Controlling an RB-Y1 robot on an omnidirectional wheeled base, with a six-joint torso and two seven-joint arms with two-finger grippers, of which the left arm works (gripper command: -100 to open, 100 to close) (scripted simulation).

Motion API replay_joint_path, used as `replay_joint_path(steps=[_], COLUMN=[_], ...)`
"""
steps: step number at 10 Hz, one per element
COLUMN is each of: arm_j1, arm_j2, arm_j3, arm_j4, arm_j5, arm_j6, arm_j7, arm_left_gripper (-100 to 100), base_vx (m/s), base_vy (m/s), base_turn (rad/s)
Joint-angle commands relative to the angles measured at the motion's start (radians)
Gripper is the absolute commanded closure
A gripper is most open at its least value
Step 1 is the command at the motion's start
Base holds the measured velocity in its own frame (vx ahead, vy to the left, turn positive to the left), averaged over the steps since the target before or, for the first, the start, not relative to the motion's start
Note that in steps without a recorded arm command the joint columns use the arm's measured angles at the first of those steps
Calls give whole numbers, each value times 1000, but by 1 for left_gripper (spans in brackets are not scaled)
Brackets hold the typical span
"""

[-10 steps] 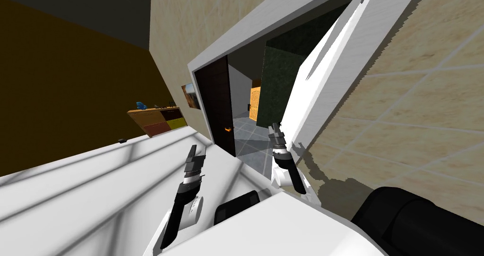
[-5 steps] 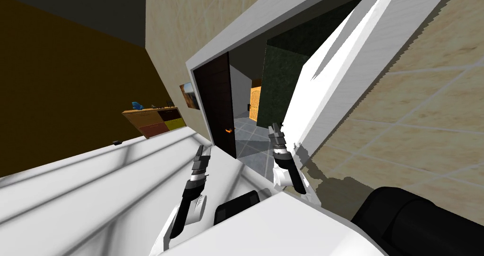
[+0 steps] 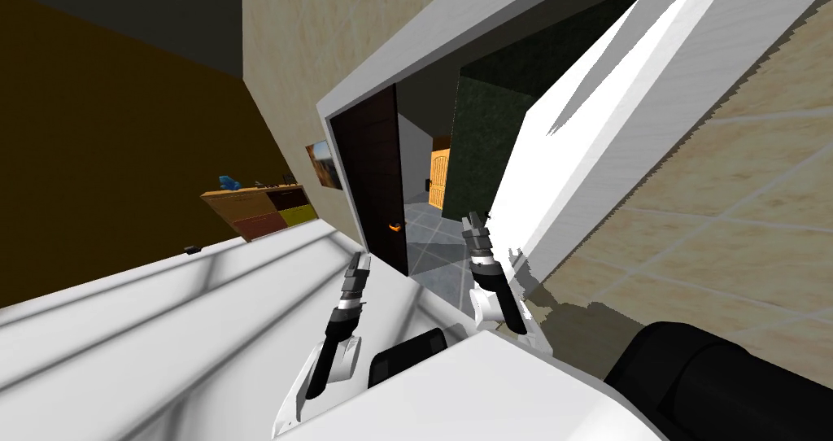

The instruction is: Push the door open

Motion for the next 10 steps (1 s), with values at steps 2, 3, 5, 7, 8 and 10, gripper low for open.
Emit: replay_joint_path(steps=[2, 3, 5, 7, 8, 10], arm_j1=[-30, -40, -60, -80, -90, -110], arm_j2=[-1, 0, 0, 1, 1, 1], arm_j3=[-21, -29, -45, -61, -69, -84], arm_j4=[73, 98, 147, 196, 220, 269], arm_j5=[-11, -15, -23, -31, -35, -42], arm_j6=[-10, -13, -18, -23, -26, -31], arm_j7=[4, 6, 11, 15, 17, 22], arm_left_gripper=[-100, -100, -100, -100, -100, -100], base_vx=[92, 98, 96, 87, 104, 96], base_vy=[51, 53, 56, 62, 51, 60], base_turn=[-24, -22, -25, -22, -28, -24])
